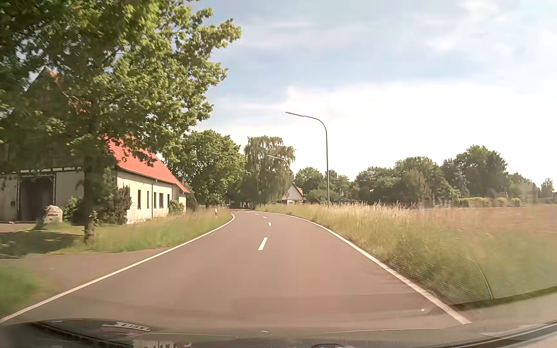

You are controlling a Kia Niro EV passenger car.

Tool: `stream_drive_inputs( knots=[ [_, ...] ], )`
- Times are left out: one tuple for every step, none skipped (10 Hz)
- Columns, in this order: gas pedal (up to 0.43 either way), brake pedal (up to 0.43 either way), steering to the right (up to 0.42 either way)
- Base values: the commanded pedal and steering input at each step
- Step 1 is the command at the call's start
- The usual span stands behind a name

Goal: Follow the waypoints while adhering to traffic rules and regulations

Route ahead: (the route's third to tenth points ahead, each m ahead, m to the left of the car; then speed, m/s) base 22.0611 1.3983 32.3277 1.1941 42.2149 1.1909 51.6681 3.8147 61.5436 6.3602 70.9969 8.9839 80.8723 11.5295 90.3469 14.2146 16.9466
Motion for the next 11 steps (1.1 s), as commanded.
stream_drive_inputs(
  knots=[
    [0.0, 0.232, -0.01],
    [0.0, 0.232, -0.011],
    [0.0, 0.232, -0.016],
    [0.0, 0.232, -0.02],
    [0.0, 0.226, -0.019],
    [0.0, 0.22, -0.018],
    [0.0, 0.213, -0.018],
    [0.0, 0.213, -0.02],
    [0.0, 0.213, -0.021],
    [0.0, 0.213, -0.021],
    [0.0, 0.207, -0.021]
  ],
)
